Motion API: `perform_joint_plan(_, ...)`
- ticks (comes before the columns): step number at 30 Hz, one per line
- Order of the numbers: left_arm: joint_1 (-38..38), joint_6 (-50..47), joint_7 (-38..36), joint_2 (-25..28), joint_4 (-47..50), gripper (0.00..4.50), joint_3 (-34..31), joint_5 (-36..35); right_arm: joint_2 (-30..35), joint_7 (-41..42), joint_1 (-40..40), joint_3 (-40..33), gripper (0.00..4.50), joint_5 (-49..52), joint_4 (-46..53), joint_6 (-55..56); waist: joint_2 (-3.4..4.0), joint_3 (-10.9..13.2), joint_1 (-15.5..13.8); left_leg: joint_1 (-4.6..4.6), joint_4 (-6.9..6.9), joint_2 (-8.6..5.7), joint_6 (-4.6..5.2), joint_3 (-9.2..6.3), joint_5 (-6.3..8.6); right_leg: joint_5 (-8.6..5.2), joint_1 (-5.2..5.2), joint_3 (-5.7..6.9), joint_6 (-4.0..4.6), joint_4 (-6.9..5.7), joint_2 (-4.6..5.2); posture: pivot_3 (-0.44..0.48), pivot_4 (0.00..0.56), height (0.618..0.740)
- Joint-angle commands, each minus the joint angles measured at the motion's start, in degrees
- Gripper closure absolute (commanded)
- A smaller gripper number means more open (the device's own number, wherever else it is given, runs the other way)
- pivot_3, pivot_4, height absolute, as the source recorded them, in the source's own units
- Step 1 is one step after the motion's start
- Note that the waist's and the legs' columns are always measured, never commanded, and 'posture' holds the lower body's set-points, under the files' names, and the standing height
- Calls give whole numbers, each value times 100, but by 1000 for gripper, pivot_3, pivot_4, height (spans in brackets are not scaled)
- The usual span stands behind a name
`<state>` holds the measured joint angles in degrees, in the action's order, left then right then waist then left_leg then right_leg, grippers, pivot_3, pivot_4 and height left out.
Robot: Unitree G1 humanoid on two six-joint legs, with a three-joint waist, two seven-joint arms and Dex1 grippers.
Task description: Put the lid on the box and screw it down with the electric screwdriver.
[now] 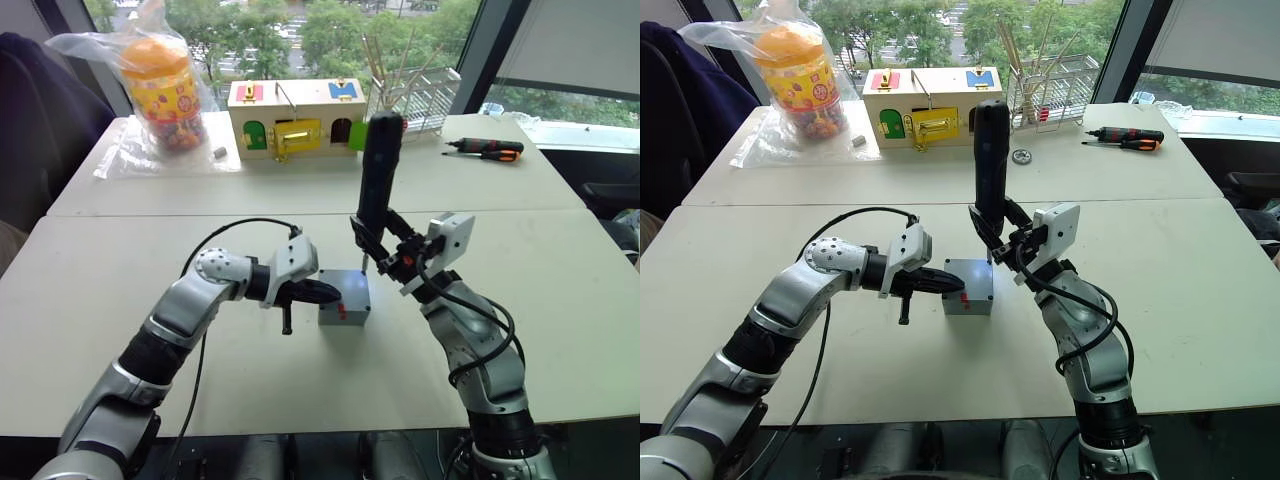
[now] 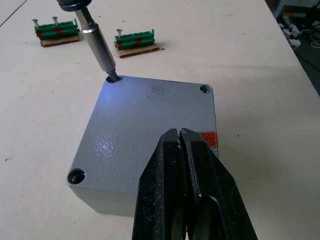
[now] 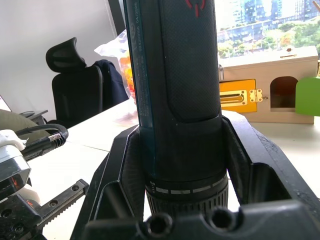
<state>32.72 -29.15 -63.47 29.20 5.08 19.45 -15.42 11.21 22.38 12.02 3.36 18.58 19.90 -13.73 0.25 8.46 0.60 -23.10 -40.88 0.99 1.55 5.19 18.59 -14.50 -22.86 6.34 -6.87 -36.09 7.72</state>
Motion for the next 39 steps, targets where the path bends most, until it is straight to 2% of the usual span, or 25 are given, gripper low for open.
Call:
perform_joint_plan(1,-41,17,44,-14,-89,4500,91,125,54,41,-134,54,2751,3,-270,-300,0,0,-3,0,0,0,0,0,0,0,0,0,0,0,0,0,150,711)
perform_joint_plan(4,-39,78,66,-16,-110,4500,137,202,104,9,56,-17,2751,126,21,-489,1,0,-3,-1,0,-1,1,-1,0,0,1,0,0,0,2,0,150,711)
perform_joint_plan(8,-62,124,65,-19,-145,4500,134,258,205,-344,672,-300,2751,521,783,-1299,5,4,-3,-4,0,-1,1,-1,0,0,-4,0,0,-1,2,0,150,711)
perform_joint_plan(14,-61,111,337,-277,-367,4500,157,342,447,-995,1745,-1446,2751,1962,1478,-2620,13,11,-41,-33,-7,-4,2,0,0,1,-33,1,0,-3,7,0,150,711)
perform_joint_plan(17,-26,22,584,-493,-348,4500,-77,202,783,-1563,2185,-1909,2751,2379,1473,-3535,13,10,-89,-33,-7,-4,3,0,1,1,-32,2,0,-2,7,0,150,711)
perform_joint_plan(19,55,-31,853,-644,-373,4500,-282,161,1105,-1646,2414,-2076,2751,2745,1426,-4042,12,11,-112,-32,-8,-4,4,0,1,1,-32,1,0,-2,8,0,150,711)
perform_joint_plan(22,218,11,1182,-862,-394,4500,-638,28,1774,-1578,2749,-2238,2751,2783,1076,-4522,16,21,-116,-35,-10,-4,8,6,4,1,-38,-1,0,-2,11,0,150,711)
perform_joint_plan(26,429,-93,1078,-926,-427,4500,-820,-214,2947,-1291,2934,-2505,2751,2858,207,-5545,19,37,-143,-49,-10,-6,14,8,6,1,-51,0,0,-3,13,0,150,711)
perform_joint_plan(28,486,173,1103,-937,-435,4500,-799,-97,3661,-950,2867,-2464,2751,2803,-244,-6009,19,39,-152,-57,-10,-9,22,9,10,2,-52,2,0,0,17,0,150,711)
perform_joint_plan(30,474,166,937,-894,-342,4500,-753,-169,4124,-681,2824,-2398,2751,2739,-603,-6259,18,43,-131,-61,-10,-14,29,14,14,2,-54,2,-1,5,23,0,150,711)
perform_joint_plan(32,373,-108,362,-688,57,4500,-697,-588,4662,-232,2460,-2280,2751,2761,-1158,-6776,17,48,-124,-63,-10,-14,32,26,16,2,-61,0,-2,5,26,0,150,711)
perform_joint_plan(35,293,-183,13,-375,358,4500,-503,-595,4828,235,2115,-2316,2751,2889,-1768,-7283,19,50,-117,-62,-7,-4,31,24,16,2,-62,1,-1,6,19,0,150,711)
perform_joint_plan(39,265,-254,36,-241,432,4500,-469,-567,4549,183,2112,-2436,2751,2616,-2535,-7578,41,61,-93,-43,-19,-5,28,46,13,4,-62,-20,0,0,25,0,150,711)
